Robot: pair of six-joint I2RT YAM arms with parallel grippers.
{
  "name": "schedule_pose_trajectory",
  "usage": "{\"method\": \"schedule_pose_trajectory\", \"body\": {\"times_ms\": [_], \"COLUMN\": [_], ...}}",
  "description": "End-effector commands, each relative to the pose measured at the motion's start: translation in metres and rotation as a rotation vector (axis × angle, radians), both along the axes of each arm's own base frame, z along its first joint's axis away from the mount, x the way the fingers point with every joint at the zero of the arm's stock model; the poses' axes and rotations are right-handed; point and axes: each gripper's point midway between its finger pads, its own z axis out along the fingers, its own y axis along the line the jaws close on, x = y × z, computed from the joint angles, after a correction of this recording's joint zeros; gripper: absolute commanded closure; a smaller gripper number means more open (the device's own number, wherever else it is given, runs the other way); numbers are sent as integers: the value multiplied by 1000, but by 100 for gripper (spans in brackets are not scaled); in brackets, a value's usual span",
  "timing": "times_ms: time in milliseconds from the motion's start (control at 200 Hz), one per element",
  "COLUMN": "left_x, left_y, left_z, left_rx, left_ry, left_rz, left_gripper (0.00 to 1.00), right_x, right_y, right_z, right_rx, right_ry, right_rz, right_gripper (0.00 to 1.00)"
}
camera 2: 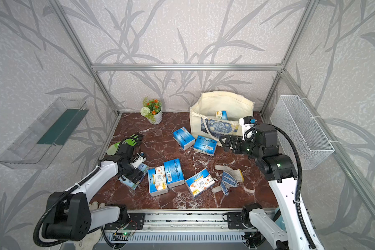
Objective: Put tissues into the canvas bag
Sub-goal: Pick up the pack of facial tissues from the center of the board.
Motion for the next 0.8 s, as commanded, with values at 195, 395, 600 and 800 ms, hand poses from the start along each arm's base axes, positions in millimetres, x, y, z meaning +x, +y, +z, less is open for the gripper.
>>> {"method": "schedule_pose_trajectory", "body": {"times_ms": [195, 395, 600, 800], "left_x": [47, 40, 37, 39], "left_y": [-10, -1, 3, 8], "left_z": [16, 18, 31, 24], "left_rx": [-53, 5, -16, -22], "left_ry": [-44, -32, -94, -67], "left_rz": [9, -20, 31, 43], "left_gripper": [1, 1, 1, 1], "right_x": [2, -2, 2, 2], "right_y": [-1, -1, 5, 4], "right_z": [0, -6, -9, -8], "right_rx": [2, -9, 14, 6], "right_ry": [-1, 11, 21, 18], "right_rz": [-10, -6, 23, 17], "right_gripper": [1, 1, 1, 1]}}
